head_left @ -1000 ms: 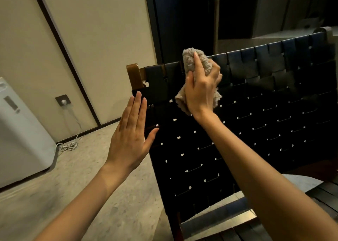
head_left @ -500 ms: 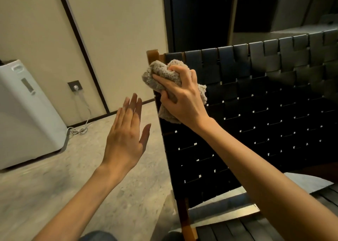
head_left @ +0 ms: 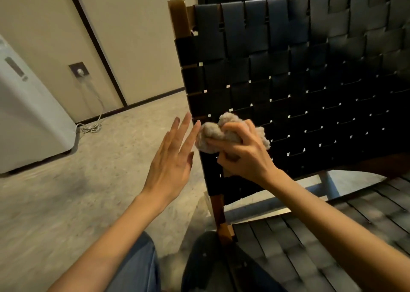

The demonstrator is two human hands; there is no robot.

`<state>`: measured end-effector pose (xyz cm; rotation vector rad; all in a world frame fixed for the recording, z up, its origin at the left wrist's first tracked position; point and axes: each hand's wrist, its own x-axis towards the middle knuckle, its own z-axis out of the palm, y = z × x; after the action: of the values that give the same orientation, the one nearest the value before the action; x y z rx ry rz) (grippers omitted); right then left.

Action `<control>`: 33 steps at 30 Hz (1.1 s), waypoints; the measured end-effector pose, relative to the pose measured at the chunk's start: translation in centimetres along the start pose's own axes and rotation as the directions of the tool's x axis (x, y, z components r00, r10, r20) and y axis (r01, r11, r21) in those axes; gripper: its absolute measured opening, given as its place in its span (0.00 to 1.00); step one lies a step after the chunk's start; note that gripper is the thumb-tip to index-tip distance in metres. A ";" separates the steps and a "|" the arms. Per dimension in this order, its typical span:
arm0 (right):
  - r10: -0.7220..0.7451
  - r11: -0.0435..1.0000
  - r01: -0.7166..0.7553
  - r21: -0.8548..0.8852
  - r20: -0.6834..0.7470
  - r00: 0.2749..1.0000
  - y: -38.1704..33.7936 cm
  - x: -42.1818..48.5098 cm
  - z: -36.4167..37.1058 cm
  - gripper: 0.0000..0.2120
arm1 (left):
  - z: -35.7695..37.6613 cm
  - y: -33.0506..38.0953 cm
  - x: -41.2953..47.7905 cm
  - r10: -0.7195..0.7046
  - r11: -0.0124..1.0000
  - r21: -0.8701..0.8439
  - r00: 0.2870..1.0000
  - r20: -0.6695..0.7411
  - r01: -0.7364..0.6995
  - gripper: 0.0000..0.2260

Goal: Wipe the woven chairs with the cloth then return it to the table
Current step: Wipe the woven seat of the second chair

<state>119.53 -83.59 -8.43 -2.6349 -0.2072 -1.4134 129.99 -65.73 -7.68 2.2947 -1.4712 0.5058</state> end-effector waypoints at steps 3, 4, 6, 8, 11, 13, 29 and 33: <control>0.210 0.978 -0.209 0.026 -0.175 0.962 0.2 2.8 0.4 0.17 | 0.5 0.1 -0.6 -0.047 0.999 0.000 0.996 0.081 0.047 0.39; 0.241 0.970 -0.239 0.031 -0.186 0.953 0.1 3.2 0.7 0.17 | 0.7 0.0 -0.8 -0.047 0.999 0.017 0.994 0.096 0.046 0.39; 0.220 0.975 -0.221 0.017 -0.186 0.957 -0.2 2.6 1.6 0.15 | 0.8 -0.5 -1.2 -0.035 0.998 0.047 0.994 0.104 0.030 0.39; 0.170 0.985 -0.171 0.014 -0.181 0.969 -0.6 0.9 2.2 0.13 | 0.6 -1.1 -1.4 -0.004 0.998 0.056 0.996 0.089 -0.001 0.40; 0.112 0.994 -0.114 -0.006 -0.133 0.985 -1.1 -2.0 2.6 0.12 | 0.5 -1.8 -1.4 0.106 0.986 0.122 0.992 0.068 -0.114 0.41; 0.097 0.995 -0.098 -0.014 -0.056 0.994 -1.7 -4.0 2.7 0.11 | 0.8 -1.7 -1.4 0.186 0.949 0.241 0.978 0.094 -0.203 0.41; 0.353 0.827 -0.554 0.096 0.678 0.645 -5.2 -14.2 -0.9 0.14 | 5.1 2.1 -3.6 0.422 0.694 0.489 0.848 0.320 -0.529 0.29; 0.355 0.828 -0.559 0.043 0.732 0.582 -5.8 -14.8 0.4 0.16 | 6.4 3.0 -3.9 0.410 0.682 0.481 0.833 0.372 -0.551 0.30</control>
<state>110.63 -78.59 -20.60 -2.5641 0.2050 -0.1490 126.37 -66.88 -14.77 2.4243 -2.3499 0.9714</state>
